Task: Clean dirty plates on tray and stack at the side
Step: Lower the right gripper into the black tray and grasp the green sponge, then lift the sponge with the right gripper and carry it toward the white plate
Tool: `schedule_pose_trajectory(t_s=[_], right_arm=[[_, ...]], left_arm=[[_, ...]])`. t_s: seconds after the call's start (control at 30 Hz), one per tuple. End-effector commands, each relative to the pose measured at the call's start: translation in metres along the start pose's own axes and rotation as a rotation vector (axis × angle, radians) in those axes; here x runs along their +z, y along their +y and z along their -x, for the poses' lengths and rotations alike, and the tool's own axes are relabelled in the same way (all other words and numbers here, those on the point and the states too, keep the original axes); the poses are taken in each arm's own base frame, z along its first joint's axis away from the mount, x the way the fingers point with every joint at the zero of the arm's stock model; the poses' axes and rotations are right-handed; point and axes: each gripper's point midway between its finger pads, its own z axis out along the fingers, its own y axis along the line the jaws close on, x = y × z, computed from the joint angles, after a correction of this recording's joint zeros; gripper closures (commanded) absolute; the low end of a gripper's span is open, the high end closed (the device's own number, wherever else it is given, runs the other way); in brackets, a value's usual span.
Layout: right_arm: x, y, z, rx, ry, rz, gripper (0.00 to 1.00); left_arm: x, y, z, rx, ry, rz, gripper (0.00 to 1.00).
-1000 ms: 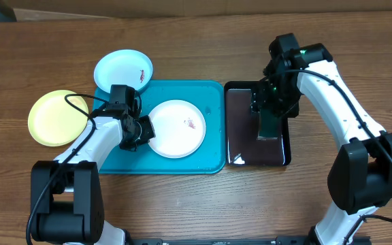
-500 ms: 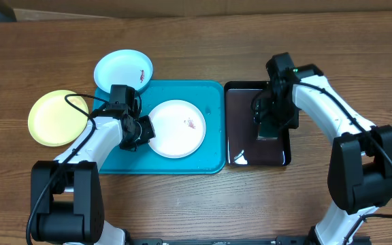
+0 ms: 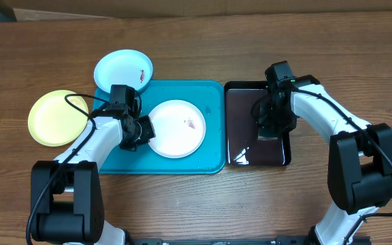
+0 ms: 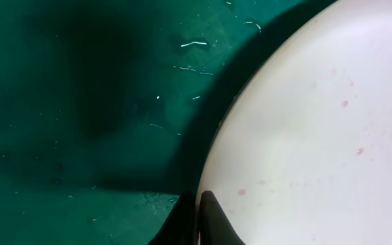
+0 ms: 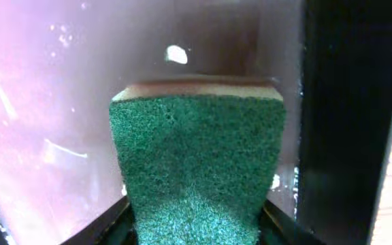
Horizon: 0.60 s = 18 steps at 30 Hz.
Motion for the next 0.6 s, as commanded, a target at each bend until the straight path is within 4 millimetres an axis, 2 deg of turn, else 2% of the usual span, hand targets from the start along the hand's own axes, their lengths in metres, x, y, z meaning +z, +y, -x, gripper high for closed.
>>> schedule_pose_trajectory(t_s=[0.0, 0.1, 0.17, 0.37, 0.57], right_arm=[[-0.0067, -0.0026, 0.0016, 0.001, -0.021, -0.008, 0.49], [-0.0066, -0.0028, 0.0009, 0.001, -0.018, -0.009, 0.38], [-0.0065, -0.003, 0.0003, 0.001, -0.016, -0.01, 0.36], [-0.0064, -0.0034, -0.0006, 0.002, -0.013, -0.011, 0.42], [-0.0064, -0.0034, -0.0005, 0.002, -0.013, -0.011, 0.43]], left_arm=[[-0.0054, -0.0001, 0.0082, 0.015, -0.03, 0.01, 0.95], [-0.0054, -0.0001, 0.0082, 0.015, -0.03, 0.01, 0.95], [-0.0054, -0.0001, 0.0082, 0.015, -0.03, 0.01, 0.95], [-0.0054, -0.0001, 0.0081, 0.015, -0.03, 0.011, 0.95], [-0.0054, -0.0001, 0.0081, 0.015, -0.03, 0.011, 0.95]])
